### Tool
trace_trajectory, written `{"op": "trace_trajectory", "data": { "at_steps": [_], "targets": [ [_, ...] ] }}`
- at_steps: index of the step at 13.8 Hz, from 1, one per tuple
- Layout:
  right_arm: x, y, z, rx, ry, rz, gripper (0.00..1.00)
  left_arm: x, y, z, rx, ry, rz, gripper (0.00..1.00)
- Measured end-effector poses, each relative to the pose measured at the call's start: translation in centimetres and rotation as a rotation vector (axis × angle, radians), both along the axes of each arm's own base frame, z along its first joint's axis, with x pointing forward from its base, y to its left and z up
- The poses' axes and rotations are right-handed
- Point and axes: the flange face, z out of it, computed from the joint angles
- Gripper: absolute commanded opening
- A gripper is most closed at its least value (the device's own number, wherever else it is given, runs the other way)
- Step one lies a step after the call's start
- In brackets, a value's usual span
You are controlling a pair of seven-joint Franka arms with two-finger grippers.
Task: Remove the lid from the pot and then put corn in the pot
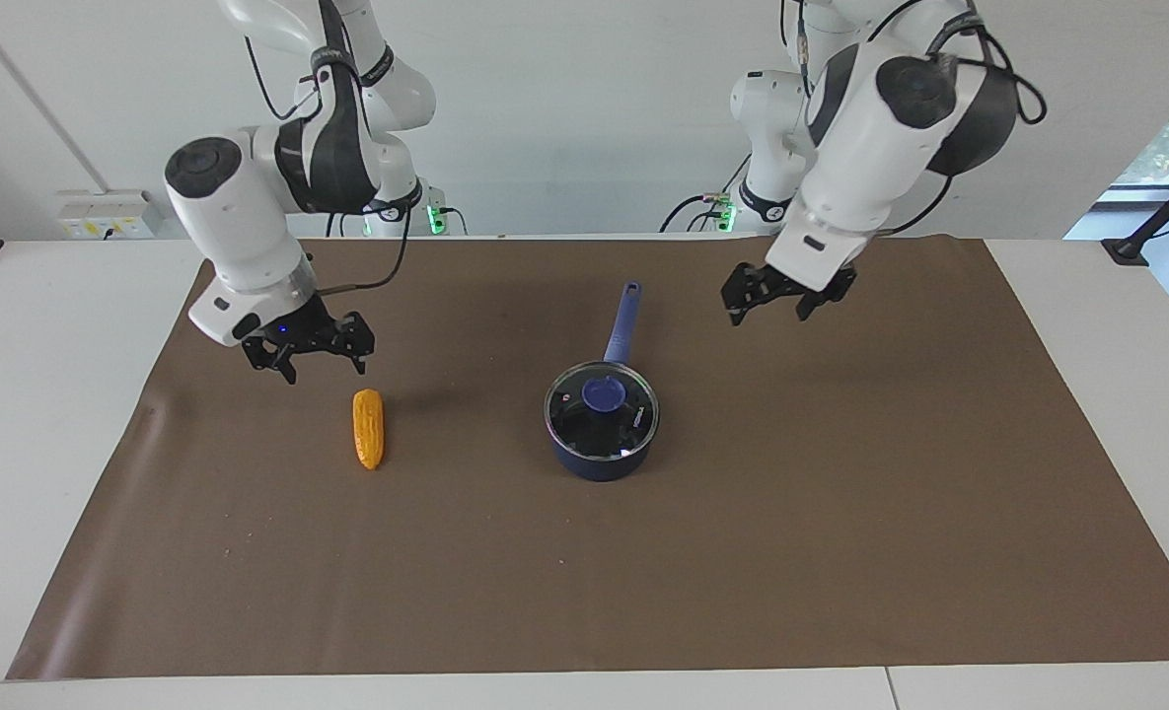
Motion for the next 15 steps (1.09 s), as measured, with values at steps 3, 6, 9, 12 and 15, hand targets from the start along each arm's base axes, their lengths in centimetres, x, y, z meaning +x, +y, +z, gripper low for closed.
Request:
{"op": "trace_trajectory", "data": {
  "at_steps": [3,6,9,12,15],
  "targets": [
    [-1.7,-0.3,-6.7,-0.003,0.014,-0.005,1.0,0.3,-7.6,-4.7,-0.008,-0.007,-0.016,1.0],
    [-1.8,0.5,-8.8,-0.004,0.021,0.008,1.0,0.3,-11.2,-7.0,-0.011,-0.01,-0.043,1.0],
    [-1.8,0.9,-9.8,-0.005,0.037,0.015,0.89,-0.1,-13.6,-8.8,0.01,-0.023,-0.082,1.0],
    [-1.9,0.9,-10.2,-0.006,0.044,0.015,0.65,-0.5,-14.7,-9.5,0.013,-0.029,-0.1,1.0],
    [-1.9,1.1,-10.3,-0.006,0.047,0.019,0.25,-0.6,-14.9,-10.0,0.024,-0.035,-0.108,1.0]
  ]
}}
